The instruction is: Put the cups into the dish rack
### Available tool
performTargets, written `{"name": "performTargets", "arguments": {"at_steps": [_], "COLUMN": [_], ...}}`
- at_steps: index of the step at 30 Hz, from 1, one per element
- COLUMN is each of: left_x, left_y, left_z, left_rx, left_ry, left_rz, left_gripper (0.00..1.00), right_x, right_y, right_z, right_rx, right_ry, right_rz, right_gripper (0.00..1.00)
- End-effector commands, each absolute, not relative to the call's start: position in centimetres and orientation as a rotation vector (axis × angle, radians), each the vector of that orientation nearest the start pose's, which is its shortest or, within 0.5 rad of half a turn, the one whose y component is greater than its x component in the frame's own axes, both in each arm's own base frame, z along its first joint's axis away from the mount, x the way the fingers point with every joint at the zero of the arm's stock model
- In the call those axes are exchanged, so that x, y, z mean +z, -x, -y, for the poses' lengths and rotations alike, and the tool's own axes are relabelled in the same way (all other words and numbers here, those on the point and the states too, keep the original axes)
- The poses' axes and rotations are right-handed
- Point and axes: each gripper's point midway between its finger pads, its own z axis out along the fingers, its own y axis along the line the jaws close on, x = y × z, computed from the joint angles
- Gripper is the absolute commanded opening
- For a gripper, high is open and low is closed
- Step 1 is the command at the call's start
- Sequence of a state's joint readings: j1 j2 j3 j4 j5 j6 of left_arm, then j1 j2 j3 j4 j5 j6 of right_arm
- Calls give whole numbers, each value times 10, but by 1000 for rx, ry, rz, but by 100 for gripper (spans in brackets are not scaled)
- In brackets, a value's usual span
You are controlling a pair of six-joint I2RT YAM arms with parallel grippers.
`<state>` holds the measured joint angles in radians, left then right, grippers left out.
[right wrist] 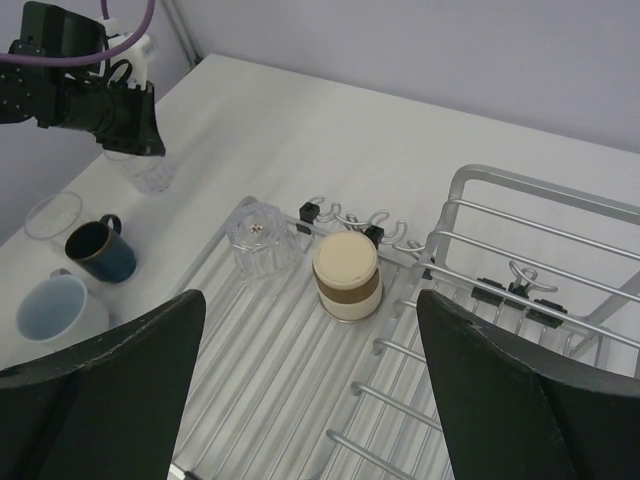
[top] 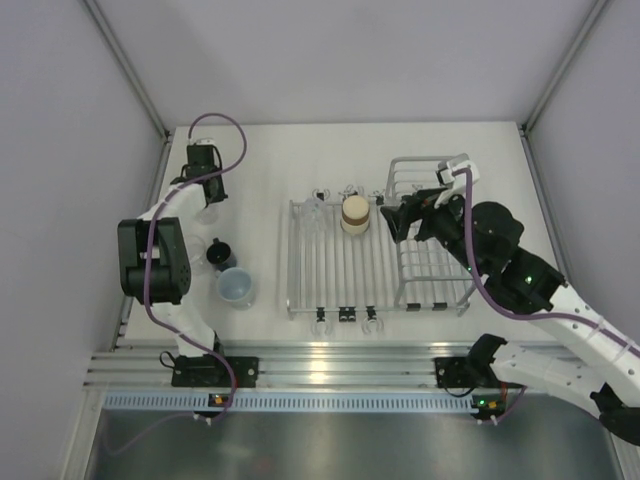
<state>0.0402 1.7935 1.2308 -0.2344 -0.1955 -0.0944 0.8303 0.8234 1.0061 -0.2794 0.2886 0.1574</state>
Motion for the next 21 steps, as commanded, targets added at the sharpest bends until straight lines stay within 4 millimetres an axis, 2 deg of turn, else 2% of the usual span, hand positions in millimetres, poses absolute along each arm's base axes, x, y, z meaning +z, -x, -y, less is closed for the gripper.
{"name": "performTargets", "arguments": {"at_steps": [1, 3, 4, 6, 8, 11, 12, 14, 15, 17, 18, 20, 21], "left_x": [99, 98, 98, 98, 108, 137, 156, 173, 191, 207, 227, 242, 258], "left_y": [-474, -474, -475, -475, -477, -479, -479, -477, -474, -470, -469, -462, -457], "left_z": [-48, -47, -45, -42, -38, -31, -25, -17, -13, 9, 16, 39, 48], "left_rx": [182, 171, 167, 143, 116, 48, 7, -57, -92, -235, -284, -428, -490], "left_ry": [250, 246, 244, 249, 253, 273, 262, 274, 278, 223, 210, 139, 120], "left_rz": [-2304, -2308, -2316, -2326, -2309, -2243, -2204, -2168, -2130, -2099, -2044, -2002, -1951], "left_gripper": [14, 7, 0, 0, 0, 0, 0, 0, 0, 0, 0, 0, 0], "right_x": [348, 346, 344, 341, 339, 340, 341, 345, 345, 347, 349, 353, 354], "right_y": [-243, -243, -244, -244, -245, -247, -247, -249, -250, -252, -253, -254, -254], "right_z": [-193, -194, -194, -196, -197, -198, -199, -200, -202, -206, -207, -213, -215], "right_rx": [496, 499, 496, 501, 501, 497, 499, 497, 500, 509, 513, 543, 554], "right_ry": [308, 307, 307, 306, 304, 302, 302, 302, 304, 308, 306, 306, 310], "right_rz": [-1643, -1647, -1651, -1658, -1664, -1666, -1664, -1661, -1663, -1657, -1655, -1640, -1634], "right_gripper": [87, 87, 87, 87, 87, 87, 87, 88, 88, 88, 88, 89, 89]}}
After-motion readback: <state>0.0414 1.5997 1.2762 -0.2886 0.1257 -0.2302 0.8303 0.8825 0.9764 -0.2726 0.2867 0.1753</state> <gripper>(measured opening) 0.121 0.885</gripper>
